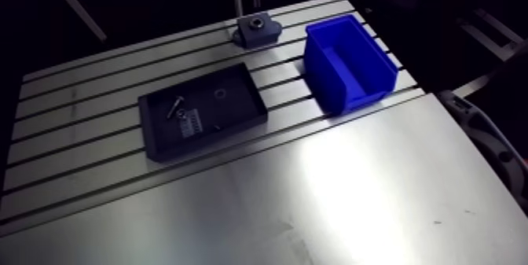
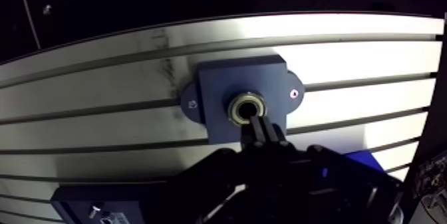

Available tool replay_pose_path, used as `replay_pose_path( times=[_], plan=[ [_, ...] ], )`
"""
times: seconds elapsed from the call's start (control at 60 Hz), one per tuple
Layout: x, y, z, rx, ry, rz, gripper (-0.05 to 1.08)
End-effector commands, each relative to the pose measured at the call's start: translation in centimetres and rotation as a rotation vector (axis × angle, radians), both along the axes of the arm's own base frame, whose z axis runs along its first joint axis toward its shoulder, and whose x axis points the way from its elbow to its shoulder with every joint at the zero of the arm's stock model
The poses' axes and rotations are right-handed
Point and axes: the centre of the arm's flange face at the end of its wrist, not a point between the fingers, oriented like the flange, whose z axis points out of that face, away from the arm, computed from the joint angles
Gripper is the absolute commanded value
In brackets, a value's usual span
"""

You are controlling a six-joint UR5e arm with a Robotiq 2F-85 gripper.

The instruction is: Pick up the bearing and press it into the housing until flush.

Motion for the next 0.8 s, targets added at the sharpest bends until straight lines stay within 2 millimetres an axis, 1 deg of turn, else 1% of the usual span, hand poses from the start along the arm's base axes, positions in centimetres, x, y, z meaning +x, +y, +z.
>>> replay_pose_path(
  times=[0.017,0.25,0.45,0.567,0.8],
  plan=[
    [0.3,-0.2,-0.7,-0.006,-0.012,0.004,1.08],
    [0.7,-0.1,-1.4,-0.009,-0.022,0.003,1.08],
    [0.6,0.0,-1.6,-0.007,-0.021,0.003,1.08],
    [0.6,0.0,-2.5,-0.011,-0.032,0.003,1.08],
    [0.5,0.0,-2.9,-0.013,-0.037,0.003,1.08]
  ],
)
